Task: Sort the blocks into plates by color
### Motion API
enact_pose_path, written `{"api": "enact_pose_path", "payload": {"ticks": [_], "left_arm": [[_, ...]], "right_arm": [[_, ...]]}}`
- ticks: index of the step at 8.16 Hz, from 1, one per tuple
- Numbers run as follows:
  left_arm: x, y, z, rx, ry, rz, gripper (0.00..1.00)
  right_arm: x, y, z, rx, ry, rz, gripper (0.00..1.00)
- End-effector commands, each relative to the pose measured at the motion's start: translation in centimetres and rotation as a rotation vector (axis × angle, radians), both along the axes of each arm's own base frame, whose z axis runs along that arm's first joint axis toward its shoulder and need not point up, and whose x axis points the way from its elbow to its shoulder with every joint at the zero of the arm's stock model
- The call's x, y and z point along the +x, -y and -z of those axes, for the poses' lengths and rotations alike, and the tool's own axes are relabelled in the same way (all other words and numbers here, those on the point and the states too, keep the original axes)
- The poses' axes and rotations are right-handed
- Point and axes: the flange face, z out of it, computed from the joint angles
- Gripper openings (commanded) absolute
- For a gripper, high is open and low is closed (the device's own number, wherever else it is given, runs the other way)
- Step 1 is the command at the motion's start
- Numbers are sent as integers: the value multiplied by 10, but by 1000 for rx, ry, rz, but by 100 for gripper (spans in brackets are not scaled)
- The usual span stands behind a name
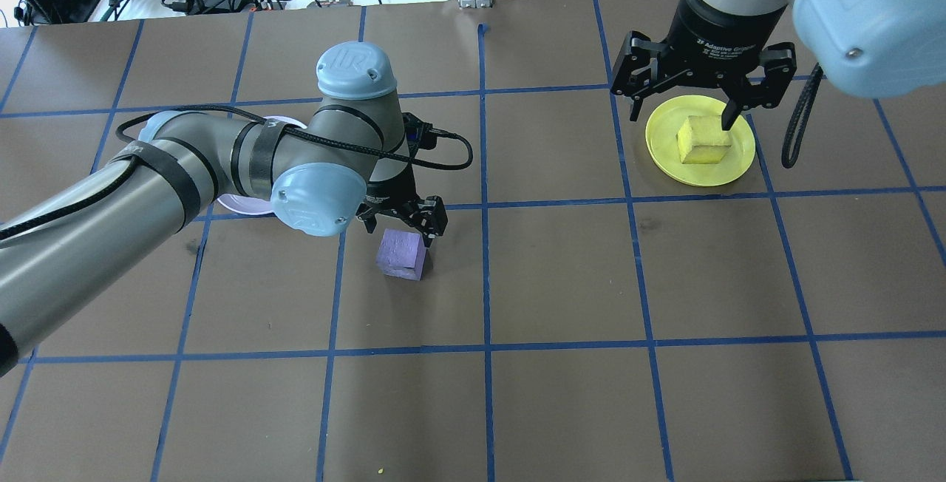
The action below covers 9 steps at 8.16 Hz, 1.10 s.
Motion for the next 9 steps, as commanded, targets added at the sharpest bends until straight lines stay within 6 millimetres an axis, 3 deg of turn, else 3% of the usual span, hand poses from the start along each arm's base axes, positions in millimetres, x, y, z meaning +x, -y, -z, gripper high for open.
{"api": "enact_pose_path", "payload": {"ticks": [1, 7, 8, 9], "left_arm": [[4, -4, 15, 22, 48, 11, 100], [4, -6, 49, 56, 68, 2, 100], [3, -3, 53, 45, 65, 3, 94], [2, -1, 57, 41, 58, 0, 57]], "right_arm": [[0, -1, 0, 3, 1, 0, 100], [0, -1, 0, 1, 1, -4, 100], [0, -1, 0, 2, 1, -3, 100], [0, -1, -1, 2, 1, -4, 100]]}}
